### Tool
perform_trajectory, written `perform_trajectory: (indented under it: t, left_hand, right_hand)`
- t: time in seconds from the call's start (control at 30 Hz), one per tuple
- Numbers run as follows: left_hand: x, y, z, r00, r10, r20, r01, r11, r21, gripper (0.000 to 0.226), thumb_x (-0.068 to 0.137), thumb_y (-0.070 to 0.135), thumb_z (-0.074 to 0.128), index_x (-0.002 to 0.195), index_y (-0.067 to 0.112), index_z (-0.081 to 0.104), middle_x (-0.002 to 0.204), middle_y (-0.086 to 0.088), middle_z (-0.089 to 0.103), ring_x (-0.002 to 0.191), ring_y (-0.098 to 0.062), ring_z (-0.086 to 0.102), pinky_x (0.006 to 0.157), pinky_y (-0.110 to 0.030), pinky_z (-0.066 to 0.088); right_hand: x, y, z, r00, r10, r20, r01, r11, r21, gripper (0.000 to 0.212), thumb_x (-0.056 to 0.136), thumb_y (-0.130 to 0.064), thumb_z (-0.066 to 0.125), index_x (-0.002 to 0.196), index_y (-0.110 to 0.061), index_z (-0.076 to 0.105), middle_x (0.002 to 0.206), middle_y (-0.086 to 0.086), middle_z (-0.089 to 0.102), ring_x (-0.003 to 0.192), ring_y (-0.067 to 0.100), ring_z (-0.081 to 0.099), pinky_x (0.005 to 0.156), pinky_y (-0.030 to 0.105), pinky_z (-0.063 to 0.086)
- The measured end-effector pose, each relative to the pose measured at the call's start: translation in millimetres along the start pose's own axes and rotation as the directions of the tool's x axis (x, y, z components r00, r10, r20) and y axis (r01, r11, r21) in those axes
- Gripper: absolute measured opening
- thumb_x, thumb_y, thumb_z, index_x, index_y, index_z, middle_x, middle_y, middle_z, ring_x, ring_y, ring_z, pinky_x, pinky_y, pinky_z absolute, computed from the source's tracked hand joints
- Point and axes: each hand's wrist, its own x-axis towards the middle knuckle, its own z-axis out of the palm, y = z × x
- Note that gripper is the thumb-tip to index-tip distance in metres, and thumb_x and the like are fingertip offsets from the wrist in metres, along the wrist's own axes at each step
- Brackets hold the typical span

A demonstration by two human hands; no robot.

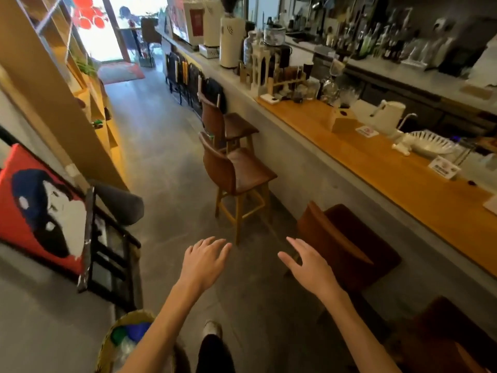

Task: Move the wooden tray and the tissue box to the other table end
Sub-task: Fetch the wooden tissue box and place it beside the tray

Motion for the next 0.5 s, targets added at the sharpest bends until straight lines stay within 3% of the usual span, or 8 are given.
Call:
perform_trajectory:
  t: [0.23,0.5]
  left_hand:
    - [222.6,-4.0,-46.8,0.974,0.205,0.094,-0.207,0.978,0.014,0.047,0.101,0.054,0.029,0.133,0.034,0.058,0.144,0.004,0.054,0.138,-0.02,0.044,0.116,-0.049,0.031]
    - [423.1,95.9,-32.1,0.866,0.452,0.215,-0.468,0.883,0.028,0.046,0.101,0.048,0.036,0.14,0.029,0.052,0.148,0.003,0.051,0.139,-0.02,0.042,0.116,-0.046,0.032]
  right_hand:
    - [164.7,-34.0,-39.7,0.976,0.134,-0.171,-0.115,0.987,0.116,0.064,0.096,-0.06,0.047,0.152,-0.032,0.037,0.159,-0.004,0.037,0.148,0.016,0.031,0.116,0.041,0.031]
    - [265.7,8.2,-97.0,0.827,0.448,-0.339,-0.343,0.88,0.328,0.065,0.093,-0.064,0.043,0.15,-0.033,0.04,0.157,-0.006,0.041,0.146,0.016,0.035,0.114,0.038,0.032]
